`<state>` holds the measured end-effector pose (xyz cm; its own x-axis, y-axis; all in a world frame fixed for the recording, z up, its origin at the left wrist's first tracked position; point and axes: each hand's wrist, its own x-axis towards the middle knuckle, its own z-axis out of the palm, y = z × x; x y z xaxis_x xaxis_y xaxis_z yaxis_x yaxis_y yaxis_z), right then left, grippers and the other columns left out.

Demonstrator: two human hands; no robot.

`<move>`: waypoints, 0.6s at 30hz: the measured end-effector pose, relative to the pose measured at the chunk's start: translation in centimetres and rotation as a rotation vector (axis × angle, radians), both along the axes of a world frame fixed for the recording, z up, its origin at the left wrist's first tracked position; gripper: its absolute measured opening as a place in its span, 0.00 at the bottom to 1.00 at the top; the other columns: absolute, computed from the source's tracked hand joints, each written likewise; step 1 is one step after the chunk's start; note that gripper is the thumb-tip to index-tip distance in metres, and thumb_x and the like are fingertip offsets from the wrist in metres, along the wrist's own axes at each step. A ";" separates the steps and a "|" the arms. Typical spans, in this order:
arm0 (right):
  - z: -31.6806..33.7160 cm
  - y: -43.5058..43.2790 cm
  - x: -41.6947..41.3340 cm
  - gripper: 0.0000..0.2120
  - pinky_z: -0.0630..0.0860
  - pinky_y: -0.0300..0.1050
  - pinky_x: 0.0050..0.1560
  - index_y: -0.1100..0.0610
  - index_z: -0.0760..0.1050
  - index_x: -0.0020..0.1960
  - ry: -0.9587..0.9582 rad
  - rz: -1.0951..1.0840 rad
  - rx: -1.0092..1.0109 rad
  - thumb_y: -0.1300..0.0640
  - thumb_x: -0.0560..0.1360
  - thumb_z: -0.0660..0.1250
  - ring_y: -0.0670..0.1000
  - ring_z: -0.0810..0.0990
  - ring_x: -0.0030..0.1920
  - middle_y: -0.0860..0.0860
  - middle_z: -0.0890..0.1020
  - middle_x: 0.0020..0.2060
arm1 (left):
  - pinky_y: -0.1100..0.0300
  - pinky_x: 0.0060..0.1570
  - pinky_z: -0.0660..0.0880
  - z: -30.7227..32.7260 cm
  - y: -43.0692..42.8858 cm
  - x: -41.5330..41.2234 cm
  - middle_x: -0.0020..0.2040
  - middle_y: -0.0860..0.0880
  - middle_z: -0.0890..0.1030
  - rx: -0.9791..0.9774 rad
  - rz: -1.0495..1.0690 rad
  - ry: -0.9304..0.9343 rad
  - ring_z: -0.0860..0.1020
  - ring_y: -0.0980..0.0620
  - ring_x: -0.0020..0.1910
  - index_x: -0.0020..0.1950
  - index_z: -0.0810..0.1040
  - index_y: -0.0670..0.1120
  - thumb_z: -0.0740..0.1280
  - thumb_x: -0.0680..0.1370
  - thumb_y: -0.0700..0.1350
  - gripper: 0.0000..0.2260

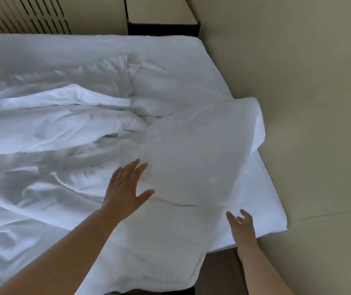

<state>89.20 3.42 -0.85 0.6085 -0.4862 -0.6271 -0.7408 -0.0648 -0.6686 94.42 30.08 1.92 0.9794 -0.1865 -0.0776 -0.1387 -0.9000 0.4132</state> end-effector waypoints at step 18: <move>3.8 -8.0 26.6 0.08 0.74 0.39 0.45 0.58 0.74 0.48 -0.240 0.485 -0.067 0.53 0.74 0.66 0.54 0.75 0.46 0.54 0.78 0.43 | 0.66 0.51 0.68 -3.5 -9.0 4.6 0.56 0.57 0.80 0.104 0.089 0.527 0.75 0.56 0.58 0.59 0.74 0.59 0.63 0.76 0.51 0.12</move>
